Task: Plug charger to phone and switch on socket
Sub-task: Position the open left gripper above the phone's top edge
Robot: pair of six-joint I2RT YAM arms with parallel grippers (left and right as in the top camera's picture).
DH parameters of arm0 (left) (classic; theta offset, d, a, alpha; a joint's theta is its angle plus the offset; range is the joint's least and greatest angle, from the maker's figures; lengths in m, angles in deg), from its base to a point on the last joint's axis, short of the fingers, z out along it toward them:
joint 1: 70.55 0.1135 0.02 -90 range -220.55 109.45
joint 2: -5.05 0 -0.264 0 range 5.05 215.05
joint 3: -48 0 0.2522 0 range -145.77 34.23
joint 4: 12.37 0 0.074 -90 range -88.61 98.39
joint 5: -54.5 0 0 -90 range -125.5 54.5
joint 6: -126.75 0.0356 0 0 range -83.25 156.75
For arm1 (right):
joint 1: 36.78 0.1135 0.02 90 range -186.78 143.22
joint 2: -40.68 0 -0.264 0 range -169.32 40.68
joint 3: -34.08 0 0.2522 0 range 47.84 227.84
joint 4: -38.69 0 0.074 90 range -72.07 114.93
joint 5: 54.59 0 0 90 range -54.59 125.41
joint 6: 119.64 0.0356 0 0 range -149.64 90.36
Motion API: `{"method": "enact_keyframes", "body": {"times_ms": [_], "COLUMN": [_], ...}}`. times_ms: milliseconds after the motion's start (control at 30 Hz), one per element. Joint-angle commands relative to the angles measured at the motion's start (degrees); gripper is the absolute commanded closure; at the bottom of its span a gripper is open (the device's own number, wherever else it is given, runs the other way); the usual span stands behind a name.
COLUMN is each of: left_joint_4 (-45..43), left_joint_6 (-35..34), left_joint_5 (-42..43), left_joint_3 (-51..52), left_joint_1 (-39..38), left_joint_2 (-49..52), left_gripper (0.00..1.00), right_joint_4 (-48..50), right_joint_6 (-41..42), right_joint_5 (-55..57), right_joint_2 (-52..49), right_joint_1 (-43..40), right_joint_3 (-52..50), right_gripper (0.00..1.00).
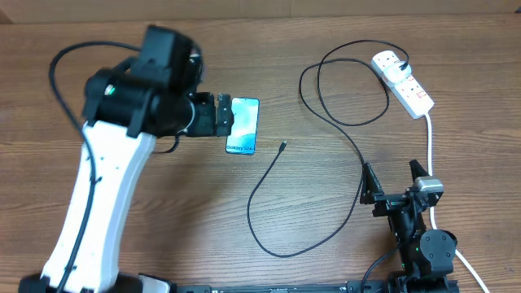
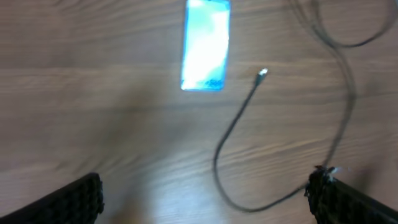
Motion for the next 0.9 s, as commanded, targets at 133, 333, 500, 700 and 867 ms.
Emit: {"method": "enact_keyframes", "body": {"times_ms": [133,333,500,700,867], "left_joint_4": [2.71,-0.72,-1.18,-4.42,-6.49], "left_joint_6": [-4.07,-4.76,-5.62,-4.44,-4.46], "left_joint_5": [-10.10,-8.66,-2.12,-2.14,-2.10], "left_joint_3": [-12.26,-12.24,-12.24,-12.00,-12.00], "left_joint_1": [-3.72,-3.74,-3.74,-3.74,-3.74], "left_joint_2": [12.07,16.87,19.71,23.65,28.39], "left_gripper": [0.00,0.00,0.00,0.00,0.00], "right_joint_4": [0.33,0.33,0.31,0.33,0.33], "right_joint_6": [0.20,0.20,0.20,0.20,0.20], "right_joint_5": [0.17,0.17,0.20,0.17,0.20], "right_joint_2": [0.57,0.57,0.57,0.57,0.57], "right_joint_1": [-0.13,-0.13,-0.13,-0.13,-0.13], "right_joint_3": [-0.59,-0.59,-0.59,-0.59,-0.59], "right_gripper": [0.00,0.00,0.00,0.00,0.00]}}
